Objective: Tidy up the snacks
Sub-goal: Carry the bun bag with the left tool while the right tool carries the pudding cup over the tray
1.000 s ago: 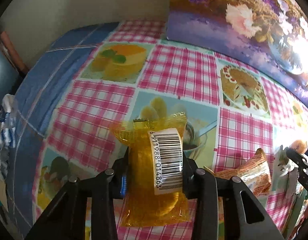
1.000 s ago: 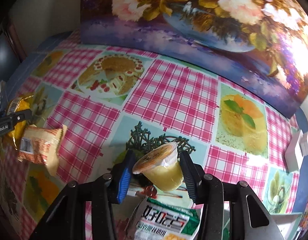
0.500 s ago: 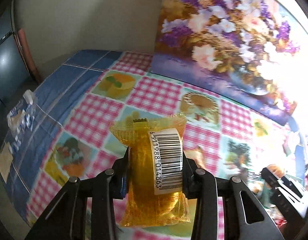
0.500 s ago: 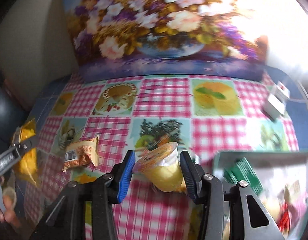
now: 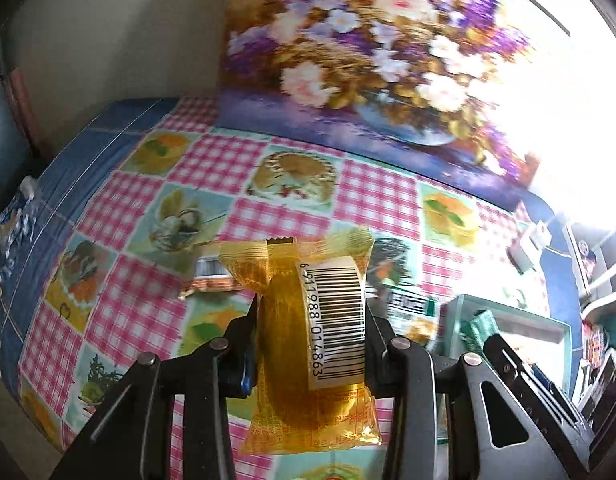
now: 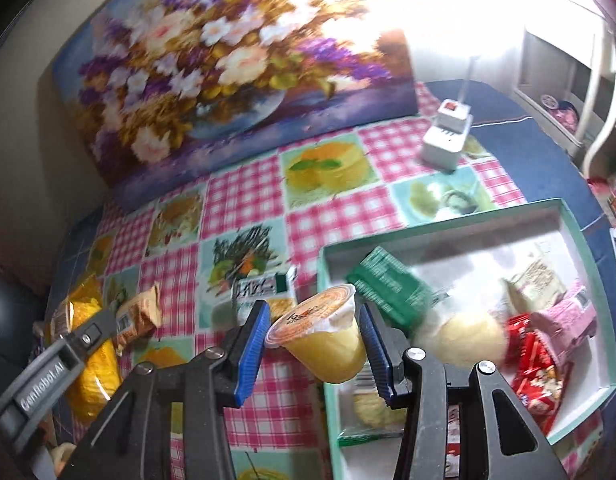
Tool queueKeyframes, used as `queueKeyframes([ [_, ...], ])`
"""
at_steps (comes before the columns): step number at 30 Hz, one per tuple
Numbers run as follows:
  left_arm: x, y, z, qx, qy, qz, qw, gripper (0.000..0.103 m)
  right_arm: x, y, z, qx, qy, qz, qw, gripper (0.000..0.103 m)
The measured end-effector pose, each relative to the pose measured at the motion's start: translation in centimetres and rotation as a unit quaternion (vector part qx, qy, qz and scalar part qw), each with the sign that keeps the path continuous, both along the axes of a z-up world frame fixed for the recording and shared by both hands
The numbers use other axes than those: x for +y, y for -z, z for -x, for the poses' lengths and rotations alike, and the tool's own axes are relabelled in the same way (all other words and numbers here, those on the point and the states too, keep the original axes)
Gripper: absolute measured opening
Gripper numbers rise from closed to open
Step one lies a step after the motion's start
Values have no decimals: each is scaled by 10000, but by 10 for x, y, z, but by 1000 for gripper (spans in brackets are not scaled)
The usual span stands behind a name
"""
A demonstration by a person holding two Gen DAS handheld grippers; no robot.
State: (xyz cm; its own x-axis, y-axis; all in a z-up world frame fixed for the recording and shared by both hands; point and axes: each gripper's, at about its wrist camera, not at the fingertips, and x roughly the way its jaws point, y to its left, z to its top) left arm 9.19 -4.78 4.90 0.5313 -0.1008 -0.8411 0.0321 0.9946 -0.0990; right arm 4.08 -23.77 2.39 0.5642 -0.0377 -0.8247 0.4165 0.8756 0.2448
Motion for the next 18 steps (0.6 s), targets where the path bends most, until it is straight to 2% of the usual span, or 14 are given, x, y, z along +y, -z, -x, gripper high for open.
queueKeyframes([
  [9,-65,-17,7,-138,581,47,9982,41,-50,-16,16,-229,486,-162,9984,49],
  [18,-139,-6,9,-76,1278,-35,9918,41,-123,-2,44,-23,1556,-224,9876,49],
])
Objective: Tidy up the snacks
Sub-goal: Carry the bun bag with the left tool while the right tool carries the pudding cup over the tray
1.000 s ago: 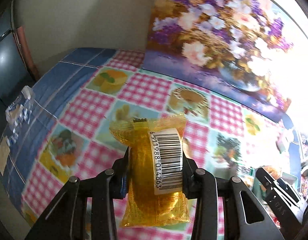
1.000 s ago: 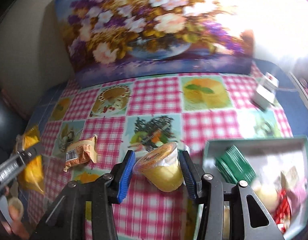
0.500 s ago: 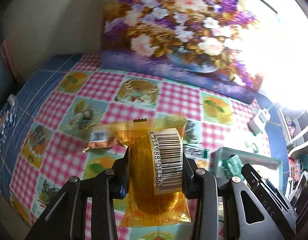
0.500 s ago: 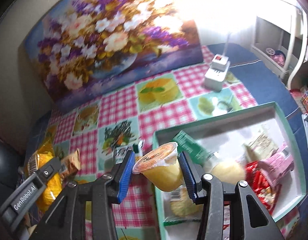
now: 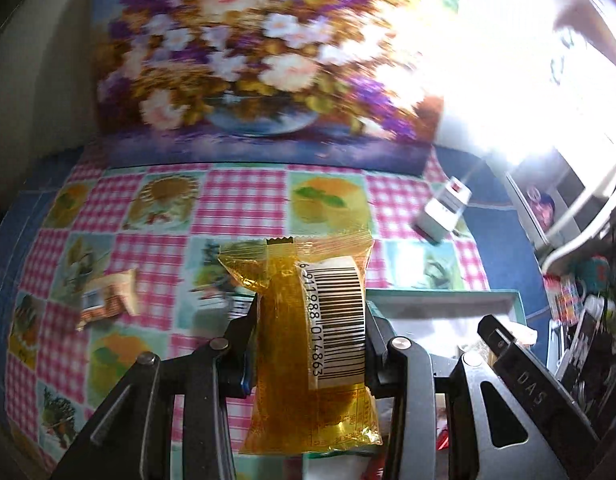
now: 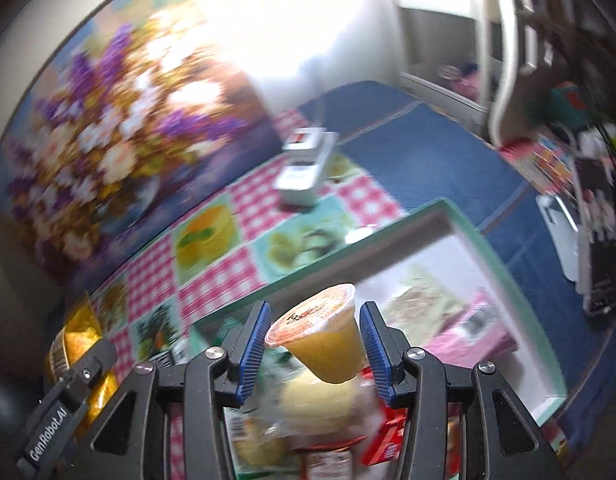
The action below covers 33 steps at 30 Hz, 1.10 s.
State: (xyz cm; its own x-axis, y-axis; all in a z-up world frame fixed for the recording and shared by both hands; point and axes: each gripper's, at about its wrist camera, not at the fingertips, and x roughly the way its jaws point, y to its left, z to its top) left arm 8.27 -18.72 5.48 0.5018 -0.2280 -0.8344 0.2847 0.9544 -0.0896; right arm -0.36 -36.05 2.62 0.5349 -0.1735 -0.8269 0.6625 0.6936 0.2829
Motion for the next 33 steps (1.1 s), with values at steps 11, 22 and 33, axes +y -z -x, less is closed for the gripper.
queueKeyframes([
  [11,-42,45,0,354,479,-500,9970,41,-24,17,11,114,392,-163,9990,50],
  [22,-52,82,7,861,644,-563,9926,41,-17,47,-2,507,239,-272,9981,50],
  [33,-59,88,12,974,796,-499,9908,41,-17,44,-2,525,253,-223,9981,50],
])
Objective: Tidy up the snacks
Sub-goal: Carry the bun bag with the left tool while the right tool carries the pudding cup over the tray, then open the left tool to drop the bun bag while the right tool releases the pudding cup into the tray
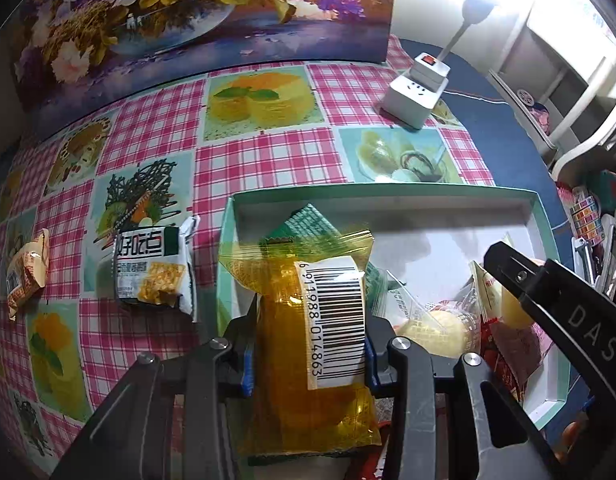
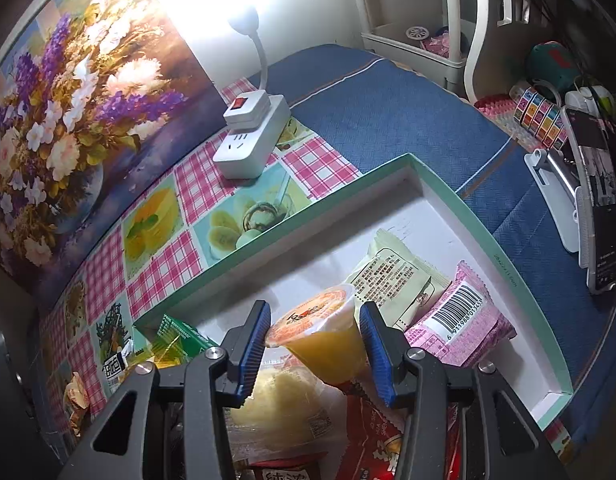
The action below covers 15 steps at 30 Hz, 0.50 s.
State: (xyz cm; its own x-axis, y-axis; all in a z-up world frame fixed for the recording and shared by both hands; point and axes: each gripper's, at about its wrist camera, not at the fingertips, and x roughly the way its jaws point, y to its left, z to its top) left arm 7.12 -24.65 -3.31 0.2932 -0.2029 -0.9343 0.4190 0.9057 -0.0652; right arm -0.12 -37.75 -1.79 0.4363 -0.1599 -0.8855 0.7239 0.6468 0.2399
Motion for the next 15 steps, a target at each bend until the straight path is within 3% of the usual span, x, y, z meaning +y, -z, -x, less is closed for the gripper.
queueKeyframes([
  [15,-17,0,11,42,356,58,9993,42,1,0,0,49,9,30,10000,50],
])
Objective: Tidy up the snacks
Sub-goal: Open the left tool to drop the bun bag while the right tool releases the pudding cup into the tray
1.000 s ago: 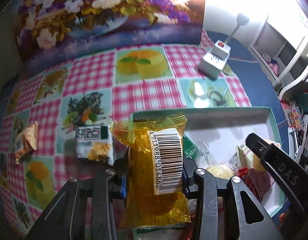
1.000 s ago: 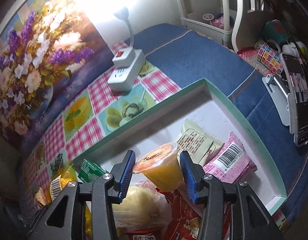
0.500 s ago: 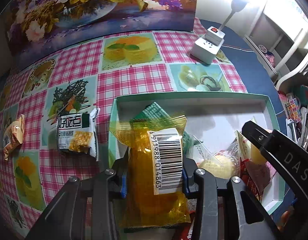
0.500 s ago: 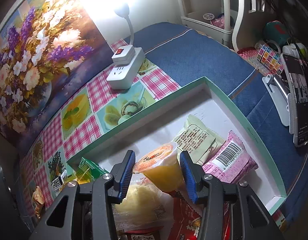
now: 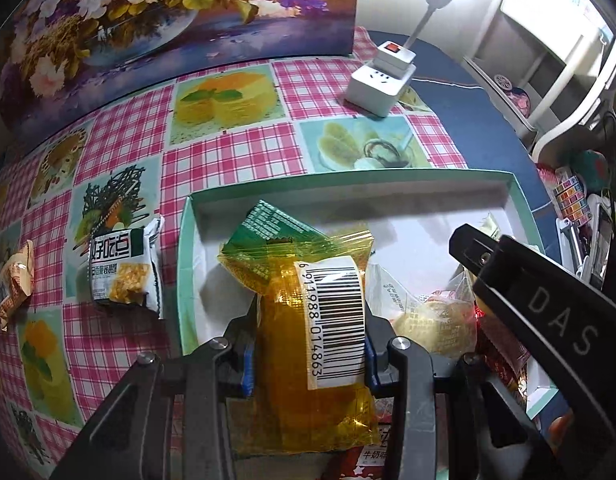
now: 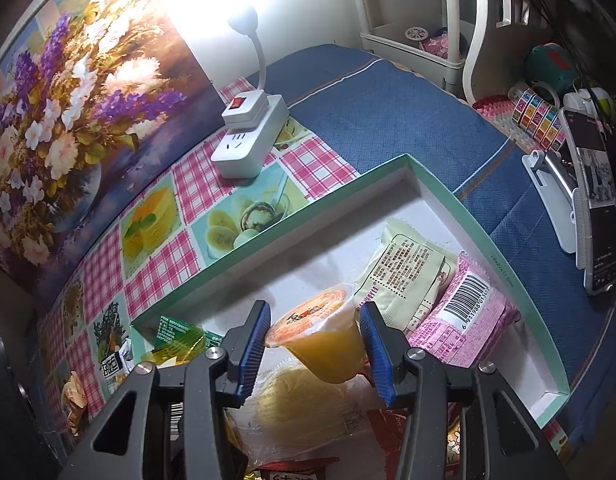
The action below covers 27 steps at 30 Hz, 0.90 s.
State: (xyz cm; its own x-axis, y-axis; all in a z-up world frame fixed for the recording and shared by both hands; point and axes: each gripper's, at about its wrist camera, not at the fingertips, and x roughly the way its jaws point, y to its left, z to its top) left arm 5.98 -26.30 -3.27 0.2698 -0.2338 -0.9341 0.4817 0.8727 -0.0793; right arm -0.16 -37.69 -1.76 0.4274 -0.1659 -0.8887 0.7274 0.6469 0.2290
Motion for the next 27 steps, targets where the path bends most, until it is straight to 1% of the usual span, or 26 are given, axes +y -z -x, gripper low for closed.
queueKeyframes([
  [8,0,-2,0,-42,-18,-98,9999,42,0,-2,0,39,9,74,10000,50],
  [10,1,-4,0,-48,-58,-76,9999,45,0,-4,1,1,-12,77,10000,50],
  [12,3,-8,0,-98,-83,-69,9999,57,1,-6,1,-7,-24,116,9999,50],
  [14,5,-14,0,-148,-75,-4,9999,63,1,-7,1,-31,-33,119,9999,51],
  [23,8,-28,1,-294,-161,40,9994,65,1,-14,4,-147,-36,174,9997,51],
  [27,18,-33,-3,-321,-353,78,9988,70,2,-15,4,-146,-57,187,9997,51],
])
